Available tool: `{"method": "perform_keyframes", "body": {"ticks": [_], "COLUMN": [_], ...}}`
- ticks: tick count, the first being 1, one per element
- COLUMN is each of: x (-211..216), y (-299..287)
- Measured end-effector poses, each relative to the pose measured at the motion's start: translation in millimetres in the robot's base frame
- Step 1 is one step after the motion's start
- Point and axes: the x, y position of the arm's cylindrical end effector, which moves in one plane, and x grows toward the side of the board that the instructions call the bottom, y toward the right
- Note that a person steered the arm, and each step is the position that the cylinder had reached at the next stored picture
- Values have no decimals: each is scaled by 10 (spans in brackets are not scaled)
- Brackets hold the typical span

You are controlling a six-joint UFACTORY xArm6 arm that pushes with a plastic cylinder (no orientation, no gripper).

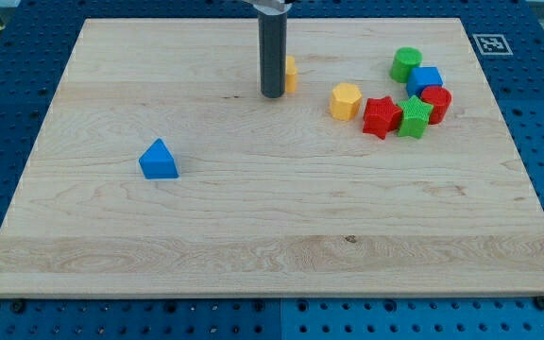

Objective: Push the yellow heart to the top left of the yellow hexagon

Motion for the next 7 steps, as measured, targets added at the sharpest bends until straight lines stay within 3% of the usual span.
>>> {"method": "perform_keyframes", "body": {"ticks": [2,5,6,7], "x": [-326,-253,-552,-580], "y": [-288,123,143,175]}}
